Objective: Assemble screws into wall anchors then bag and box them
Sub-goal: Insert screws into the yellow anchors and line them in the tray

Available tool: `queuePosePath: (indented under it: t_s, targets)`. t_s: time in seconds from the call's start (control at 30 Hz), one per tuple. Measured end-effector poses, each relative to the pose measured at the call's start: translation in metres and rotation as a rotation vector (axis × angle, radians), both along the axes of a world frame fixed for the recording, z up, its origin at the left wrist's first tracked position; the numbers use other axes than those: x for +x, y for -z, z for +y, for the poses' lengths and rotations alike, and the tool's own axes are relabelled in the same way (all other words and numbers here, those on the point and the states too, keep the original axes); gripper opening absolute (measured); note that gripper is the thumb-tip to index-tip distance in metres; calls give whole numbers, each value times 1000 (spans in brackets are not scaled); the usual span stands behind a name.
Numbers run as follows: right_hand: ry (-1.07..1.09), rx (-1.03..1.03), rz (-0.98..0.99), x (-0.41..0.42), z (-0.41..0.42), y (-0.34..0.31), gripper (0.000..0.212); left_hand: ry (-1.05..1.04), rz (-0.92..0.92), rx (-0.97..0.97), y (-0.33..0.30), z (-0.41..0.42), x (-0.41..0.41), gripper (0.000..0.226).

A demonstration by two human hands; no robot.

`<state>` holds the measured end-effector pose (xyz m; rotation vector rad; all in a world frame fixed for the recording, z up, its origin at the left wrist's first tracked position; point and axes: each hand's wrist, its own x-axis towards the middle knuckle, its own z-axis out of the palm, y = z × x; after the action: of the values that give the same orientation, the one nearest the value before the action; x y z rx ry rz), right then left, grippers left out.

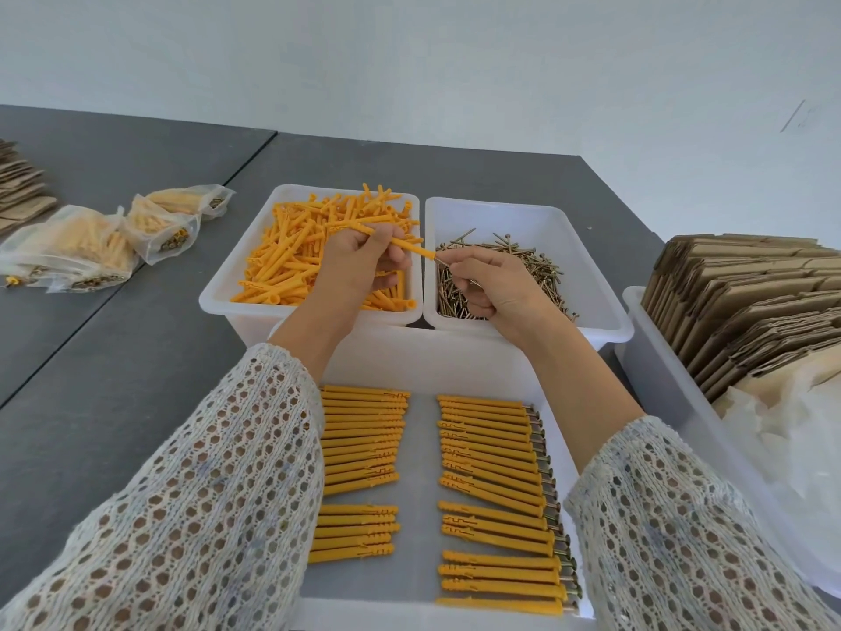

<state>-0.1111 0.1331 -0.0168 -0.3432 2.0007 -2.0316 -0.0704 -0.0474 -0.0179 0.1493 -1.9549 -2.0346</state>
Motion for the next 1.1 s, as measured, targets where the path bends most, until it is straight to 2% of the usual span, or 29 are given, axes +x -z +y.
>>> queuePosePath:
  t_s: [0.17, 0.37, 0.47, 0.57, 0.63, 0.7, 0.77, 0.83, 0.9, 1.0, 1.1]
  targets:
    - [-26, 19, 12, 0, 0, 0, 22, 16, -18, 10, -1, -2, 1, 25]
    - [53, 94, 62, 5, -6, -3, 14, 132, -84, -115, -1, -2, 2, 24]
    - [145, -101, -46, 13, -12, -14, 6, 292, -125, -100, -5, -2, 4, 19]
    - [68, -451, -94, 21, -17, -26, 10, 437, -138, 152, -8, -5, 3, 13]
    - [10, -510, -48, 26, -20, -29, 17, 483, -115, 333, -7, -7, 2, 10]
    - [-28, -460, 48, 31, -26, -29, 14, 499, -94, 478, -7, -6, 3, 12]
    - [-26, -369, 163, 34, -31, -28, 2, 502, -92, 551, -7, -4, 4, 20]
    - [39, -240, 279, 36, -35, -25, 11, 520, -99, 524, -9, -3, 5, 28]
    - [98, -155, 348, 37, -38, -22, 14, 557, -118, 393, -11, -3, 6, 36]
    - [146, -134, 340, 41, -39, -27, 17, 584, -178, 237, -15, -8, 5, 51]
    - [-48, -131, 218, 54, -36, -37, 25, 506, -234, 309, -15, -24, 3, 59]
